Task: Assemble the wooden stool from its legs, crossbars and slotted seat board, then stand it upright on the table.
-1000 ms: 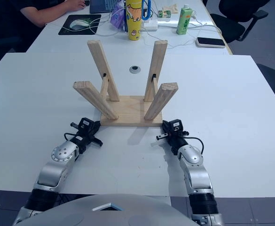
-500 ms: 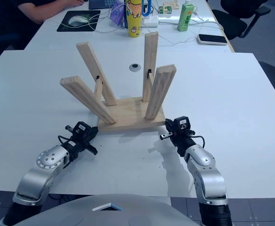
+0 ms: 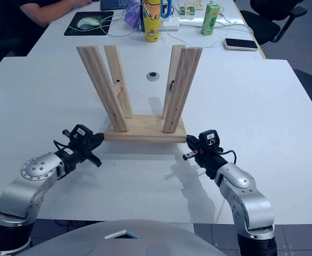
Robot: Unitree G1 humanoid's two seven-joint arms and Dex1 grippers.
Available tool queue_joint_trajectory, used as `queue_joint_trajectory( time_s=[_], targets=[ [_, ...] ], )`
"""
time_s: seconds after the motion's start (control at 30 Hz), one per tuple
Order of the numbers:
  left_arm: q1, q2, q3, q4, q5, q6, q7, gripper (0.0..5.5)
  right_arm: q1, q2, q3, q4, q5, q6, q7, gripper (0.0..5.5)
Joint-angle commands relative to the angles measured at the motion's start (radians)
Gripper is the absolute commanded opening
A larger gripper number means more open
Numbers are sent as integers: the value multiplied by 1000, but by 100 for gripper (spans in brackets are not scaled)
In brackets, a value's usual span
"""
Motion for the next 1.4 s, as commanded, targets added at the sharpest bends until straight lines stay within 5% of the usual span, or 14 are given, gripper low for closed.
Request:
queue_joint_trajectory(
  time_s=[0.03, 0.73, 0.93, 1.03, 1.2, 1.4],
  targets=[
    [-105, 20, -34, -98, -179, -24, -192, 0, -115, 5, 44, -108, 230, 60, 147, 1],
    [-197, 64, 77, 28, -168, -73, -181, 0, -240, -10, -64, 23, 225, 12, 79, 1],
    [-211, 40, 100, 154, -75, -187, -115, 0, -247, 16, -98, 140, 94, -158, 30, 1],
    [-172, 44, 179, 255, -41, -303, -89, 45, -194, -1, -147, 269, 8, -333, 50, 0],
    [-83, 111, 335, 462, -81, -562, -251, 116, -152, -100, -255, 549, 61, -514, 310, 61],
    [-185, 207, 228, 706, -39, -792, -521, 206, -330, -292, -216, 938, 76, -603, 759, 157]
  ],
)
